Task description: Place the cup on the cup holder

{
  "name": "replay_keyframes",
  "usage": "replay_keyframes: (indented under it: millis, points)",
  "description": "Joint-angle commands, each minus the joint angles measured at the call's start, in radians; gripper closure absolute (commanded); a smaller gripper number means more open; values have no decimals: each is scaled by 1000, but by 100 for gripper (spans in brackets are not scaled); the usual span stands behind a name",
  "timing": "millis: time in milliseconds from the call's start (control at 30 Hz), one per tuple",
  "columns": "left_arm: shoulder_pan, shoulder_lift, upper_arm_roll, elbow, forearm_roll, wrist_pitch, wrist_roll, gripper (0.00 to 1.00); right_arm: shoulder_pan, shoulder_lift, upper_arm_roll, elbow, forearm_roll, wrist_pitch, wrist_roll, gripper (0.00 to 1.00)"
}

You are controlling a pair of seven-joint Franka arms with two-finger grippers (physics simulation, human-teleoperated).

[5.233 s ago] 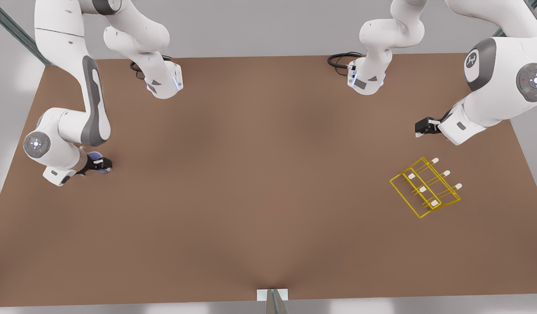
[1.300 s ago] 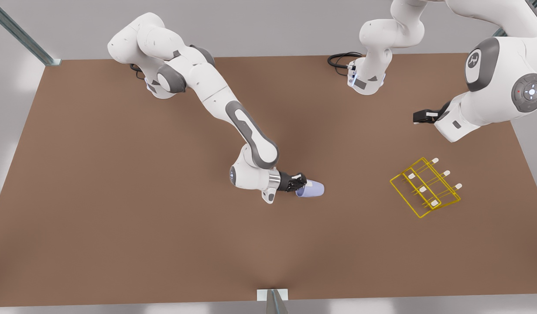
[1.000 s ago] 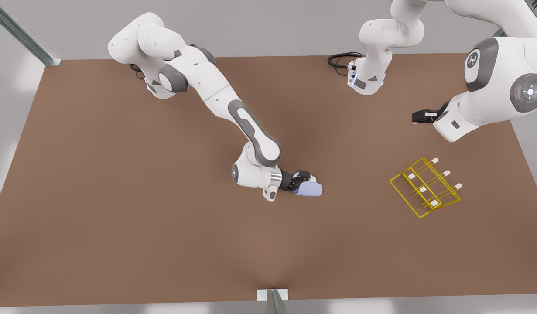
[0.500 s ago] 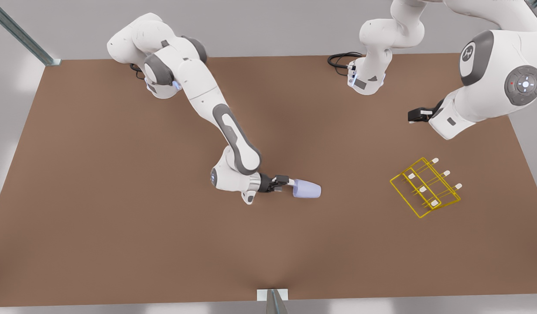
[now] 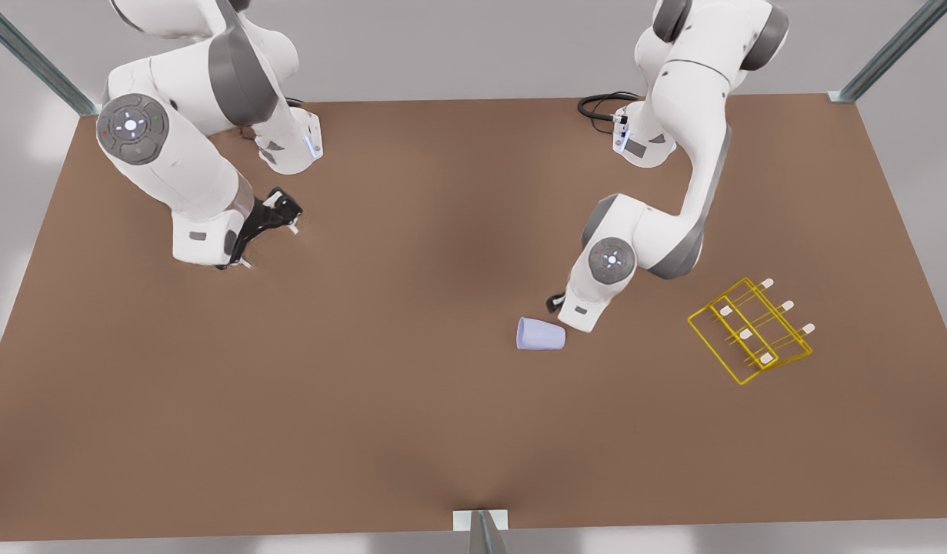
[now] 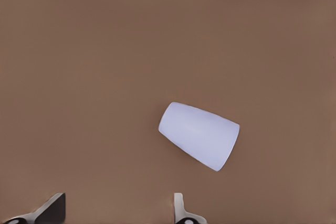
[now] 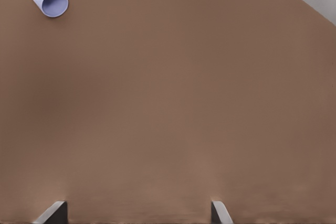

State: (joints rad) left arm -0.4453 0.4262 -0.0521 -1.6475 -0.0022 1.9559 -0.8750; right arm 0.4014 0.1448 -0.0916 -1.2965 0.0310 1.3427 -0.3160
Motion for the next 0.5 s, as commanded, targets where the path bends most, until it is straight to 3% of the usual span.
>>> replay_keyframes:
  millis: [0, 100, 200, 467]
  points:
    - [-3, 6, 0, -5, -1, 293, -1222, 0, -27, -51, 4, -15, -98, -223, 520, 0]
    - [-6, 45, 0, -15, -2, 297, -1421, 0, -61, -62, 4, -86, -98, -223, 577, 0]
    - [-4, 52, 0, -15, -2, 305, -1630, 0, -62, 45, 1, -83, -102, -208, 647, 0]
    - [7, 118, -2, -15, -36, 351, -1630, 0, -61, 36, -5, -44, -103, -208, 644, 0]
